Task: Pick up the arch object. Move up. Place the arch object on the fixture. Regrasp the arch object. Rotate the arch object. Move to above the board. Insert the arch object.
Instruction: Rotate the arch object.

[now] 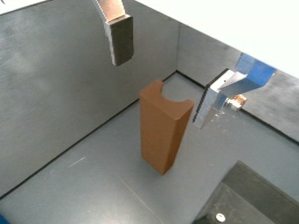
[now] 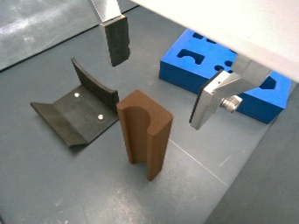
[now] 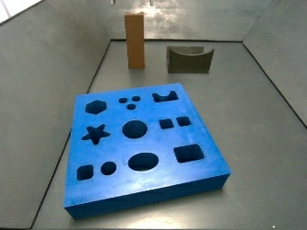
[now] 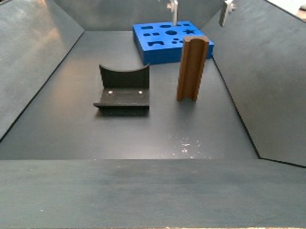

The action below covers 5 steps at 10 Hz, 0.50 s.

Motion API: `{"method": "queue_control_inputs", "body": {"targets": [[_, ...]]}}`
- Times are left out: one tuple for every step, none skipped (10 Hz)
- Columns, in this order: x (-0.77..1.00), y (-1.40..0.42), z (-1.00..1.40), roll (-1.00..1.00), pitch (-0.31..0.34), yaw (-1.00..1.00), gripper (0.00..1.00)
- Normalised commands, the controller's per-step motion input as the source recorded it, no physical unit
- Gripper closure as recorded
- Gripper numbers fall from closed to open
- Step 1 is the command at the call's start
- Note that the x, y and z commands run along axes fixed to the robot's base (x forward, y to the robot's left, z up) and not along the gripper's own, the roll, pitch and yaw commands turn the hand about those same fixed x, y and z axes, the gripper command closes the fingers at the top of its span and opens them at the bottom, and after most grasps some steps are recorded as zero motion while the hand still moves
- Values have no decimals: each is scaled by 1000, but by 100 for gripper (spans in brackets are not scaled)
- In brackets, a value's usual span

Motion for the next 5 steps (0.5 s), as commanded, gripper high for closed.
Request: {"method": "queue_control_inputs", "body": {"targets": [[18,2,-1000,-91,-2,77,0],[23,2,-1000,-89,-24,60,0],[17,1,-914,-89,-41,53,0],[11,1,-765,-88,-56,49,0],[7,0,-614,-89,-64,46,0]]}}
